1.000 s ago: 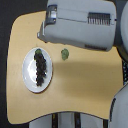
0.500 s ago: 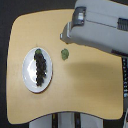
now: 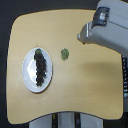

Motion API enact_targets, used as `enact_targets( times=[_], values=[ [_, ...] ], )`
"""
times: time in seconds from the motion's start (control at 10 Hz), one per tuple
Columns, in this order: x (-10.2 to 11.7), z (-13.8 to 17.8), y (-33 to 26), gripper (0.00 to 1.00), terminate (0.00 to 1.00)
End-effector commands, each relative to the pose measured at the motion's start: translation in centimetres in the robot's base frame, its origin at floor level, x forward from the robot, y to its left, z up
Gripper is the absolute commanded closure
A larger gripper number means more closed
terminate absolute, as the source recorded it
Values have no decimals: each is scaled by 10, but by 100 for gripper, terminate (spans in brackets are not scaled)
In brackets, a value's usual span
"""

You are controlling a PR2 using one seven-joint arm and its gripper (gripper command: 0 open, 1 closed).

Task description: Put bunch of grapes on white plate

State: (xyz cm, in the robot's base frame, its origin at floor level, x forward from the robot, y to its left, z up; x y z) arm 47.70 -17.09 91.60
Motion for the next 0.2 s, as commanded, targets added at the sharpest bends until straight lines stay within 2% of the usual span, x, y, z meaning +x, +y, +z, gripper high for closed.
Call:
enact_targets(
  times=[0.0, 0.1],
  values=[
    [15, -2, -49, 0, 0],
    [18, -4, -58, 0, 100]
  ],
)
